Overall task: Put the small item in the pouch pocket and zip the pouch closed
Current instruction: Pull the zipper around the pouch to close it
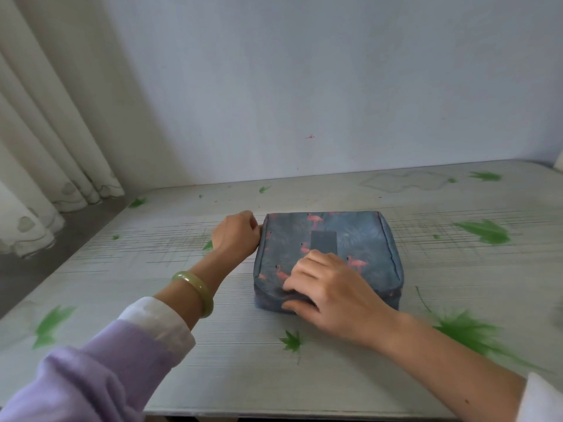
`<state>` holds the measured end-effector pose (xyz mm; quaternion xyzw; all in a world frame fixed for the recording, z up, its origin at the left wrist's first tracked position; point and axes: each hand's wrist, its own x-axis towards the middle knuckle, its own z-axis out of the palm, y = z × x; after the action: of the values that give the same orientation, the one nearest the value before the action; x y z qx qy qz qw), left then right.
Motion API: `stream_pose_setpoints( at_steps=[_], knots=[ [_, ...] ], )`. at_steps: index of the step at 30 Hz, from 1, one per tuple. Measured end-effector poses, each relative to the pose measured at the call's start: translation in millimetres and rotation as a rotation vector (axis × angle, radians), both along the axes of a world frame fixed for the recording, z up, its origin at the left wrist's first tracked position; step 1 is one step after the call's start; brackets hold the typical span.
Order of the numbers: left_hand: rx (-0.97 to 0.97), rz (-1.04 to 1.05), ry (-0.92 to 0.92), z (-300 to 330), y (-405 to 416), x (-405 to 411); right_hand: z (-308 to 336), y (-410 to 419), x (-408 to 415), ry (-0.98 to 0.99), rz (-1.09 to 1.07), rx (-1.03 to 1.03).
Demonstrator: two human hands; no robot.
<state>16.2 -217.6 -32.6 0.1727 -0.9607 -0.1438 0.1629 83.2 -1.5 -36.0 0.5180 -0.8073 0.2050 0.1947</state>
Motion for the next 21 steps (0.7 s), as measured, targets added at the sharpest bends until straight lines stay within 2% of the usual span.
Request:
stream_pose_setpoints(
  at_steps=[1, 3, 5, 6, 8, 10, 12, 14, 17, 21],
  knots=[
    [0.11, -0.027, -0.002, 0, 0, 1, 5, 4, -3, -0.058, -0.038, -0.035],
    [0.454, -0.08, 0.007, -2, 0, 6, 13, 15, -12, -0.173, -0.135, -0.153],
    [0.785, -0.1, -0.04, -1, 3, 16, 17, 30, -25, -0.254, -0.272, -0.278],
    [0.887, -0.122, -0.075, 0, 5, 21, 17, 39, -33, -0.286, -0.354, -0.331],
    [1.001, -0.17, -0.102, -1, 7, 29, 14, 54, -48, -0.378, -0.518, -0.425],
    [1.099, -0.196, -0.089, -2, 11, 35, 9, 63, -59, -0.606, -0.625, -0.508],
    [1.214, -0.215, -0.087, -3, 16, 39, 3, 65, -65, -0.894, -0.634, -0.621],
    [1.312, -0.243, -0.101, -2, 23, 41, -3, 65, -69, -1.085, -0.546, -0.742],
    [1.384, -0.242, -0.09, -4, 29, 42, -2, 63, -69, -1.225, -0.409, -0.839],
    [1.44, -0.219, -0.092, -7, 32, 40, 3, 60, -71, -1.261, -0.375, -0.872]
  ],
)
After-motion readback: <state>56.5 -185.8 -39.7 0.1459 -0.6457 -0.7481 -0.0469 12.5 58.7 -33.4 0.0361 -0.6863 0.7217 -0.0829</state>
